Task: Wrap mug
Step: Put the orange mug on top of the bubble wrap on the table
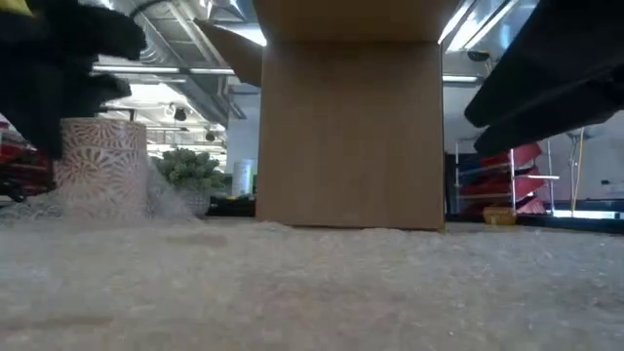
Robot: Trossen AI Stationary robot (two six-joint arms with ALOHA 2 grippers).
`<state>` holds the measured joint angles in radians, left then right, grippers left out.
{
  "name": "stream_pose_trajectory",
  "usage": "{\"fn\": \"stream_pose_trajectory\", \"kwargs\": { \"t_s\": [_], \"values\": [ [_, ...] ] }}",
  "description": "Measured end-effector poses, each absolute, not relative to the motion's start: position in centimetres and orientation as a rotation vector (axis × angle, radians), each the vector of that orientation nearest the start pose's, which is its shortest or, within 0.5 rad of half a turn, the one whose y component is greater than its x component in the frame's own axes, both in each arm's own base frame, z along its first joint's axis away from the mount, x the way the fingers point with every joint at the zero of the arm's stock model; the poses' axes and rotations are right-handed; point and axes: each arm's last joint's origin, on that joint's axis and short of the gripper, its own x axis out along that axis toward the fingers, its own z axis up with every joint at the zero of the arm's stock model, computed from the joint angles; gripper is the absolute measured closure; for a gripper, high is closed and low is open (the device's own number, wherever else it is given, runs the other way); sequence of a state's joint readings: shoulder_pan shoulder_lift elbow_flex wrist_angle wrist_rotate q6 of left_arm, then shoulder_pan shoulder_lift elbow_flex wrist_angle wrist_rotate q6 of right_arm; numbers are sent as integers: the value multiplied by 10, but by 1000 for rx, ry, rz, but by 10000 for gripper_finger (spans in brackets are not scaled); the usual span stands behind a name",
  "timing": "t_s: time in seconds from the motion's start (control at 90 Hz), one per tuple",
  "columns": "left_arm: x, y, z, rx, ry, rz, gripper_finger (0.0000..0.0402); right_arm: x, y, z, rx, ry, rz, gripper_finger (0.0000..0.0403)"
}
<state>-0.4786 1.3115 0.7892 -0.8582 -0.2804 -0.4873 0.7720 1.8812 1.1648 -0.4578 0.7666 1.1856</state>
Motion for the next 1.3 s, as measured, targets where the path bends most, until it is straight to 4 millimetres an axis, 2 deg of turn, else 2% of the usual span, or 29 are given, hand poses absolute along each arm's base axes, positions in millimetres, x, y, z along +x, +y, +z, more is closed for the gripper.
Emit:
{"fn": "stream_pose_trajectory", "kwargs": {
  "t_s": [0.144,0.256,0.3,0.356,0.422,0.578,0.711,0.822,0.933,1.167,1.3],
  "values": [
    [200,-88,179,104,1294,180,288,271,236,158,289,686,-451,100],
    [203,-85,169,107,1343,190,342,271,236,158,289,686,-451,100],
    [202,-84,169,116,1371,195,372,271,236,158,289,687,-450,100],
    [200,-83,173,132,1409,209,388,271,236,157,292,695,-446,100],
    [199,-84,188,154,1443,245,390,271,236,157,292,717,-436,100],
    [202,-95,244,149,1388,263,393,267,235,154,280,804,-419,100],
    [218,-114,288,70,1170,150,393,263,235,156,303,892,-379,100],
    [237,-130,303,23,968,31,393,260,237,163,339,935,-334,100],
    [257,-144,297,22,873,-27,393,254,241,171,356,944,-295,100],
    [314,-172,244,30,866,-99,393,238,249,193,397,887,-250,100],
    [349,-182,225,75,896,-122,393,234,250,201,403,846,-248,100]
  ]
}}
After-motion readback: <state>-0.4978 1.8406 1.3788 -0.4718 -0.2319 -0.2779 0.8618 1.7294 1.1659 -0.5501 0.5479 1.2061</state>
